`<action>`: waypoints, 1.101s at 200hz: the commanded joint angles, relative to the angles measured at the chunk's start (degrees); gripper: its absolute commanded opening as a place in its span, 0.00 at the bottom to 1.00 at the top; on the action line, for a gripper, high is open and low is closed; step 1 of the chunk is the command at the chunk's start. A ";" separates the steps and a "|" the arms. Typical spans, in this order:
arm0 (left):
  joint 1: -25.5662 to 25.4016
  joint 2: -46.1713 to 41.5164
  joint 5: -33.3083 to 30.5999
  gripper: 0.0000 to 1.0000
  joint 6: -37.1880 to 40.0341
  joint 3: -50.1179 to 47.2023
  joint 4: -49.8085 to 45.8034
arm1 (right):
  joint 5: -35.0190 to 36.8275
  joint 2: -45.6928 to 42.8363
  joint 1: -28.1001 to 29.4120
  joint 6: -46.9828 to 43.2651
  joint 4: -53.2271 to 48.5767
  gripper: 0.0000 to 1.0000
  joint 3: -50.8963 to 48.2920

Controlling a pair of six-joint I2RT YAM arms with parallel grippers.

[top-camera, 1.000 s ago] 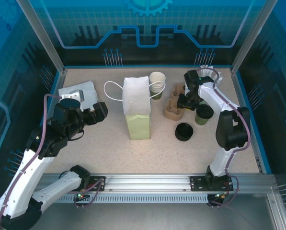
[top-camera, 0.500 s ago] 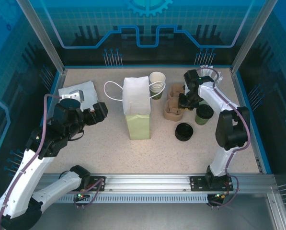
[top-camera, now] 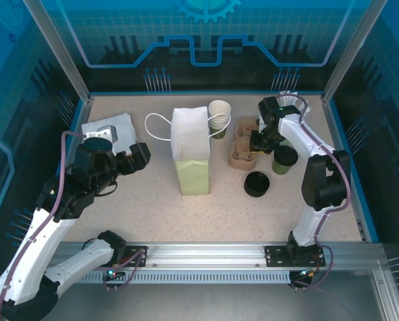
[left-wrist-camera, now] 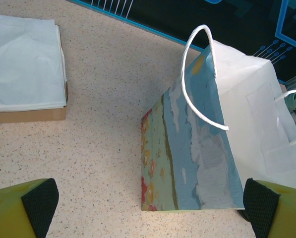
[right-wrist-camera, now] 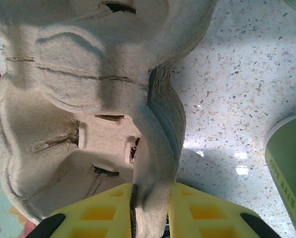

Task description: Pack the takeout coffee

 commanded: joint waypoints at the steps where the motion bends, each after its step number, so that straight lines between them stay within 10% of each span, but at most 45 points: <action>1: 0.38 0.17 -0.72 0.99 0.61 0.12 -0.20 | -1.70 -1.93 -0.87 -1.06 -2.08 0.22 1.59; 220: 0.42 1.78 0.64 0.99 -0.05 1.24 0.59 | -27.65 -10.68 -11.32 9.93 20.75 0.06 -18.29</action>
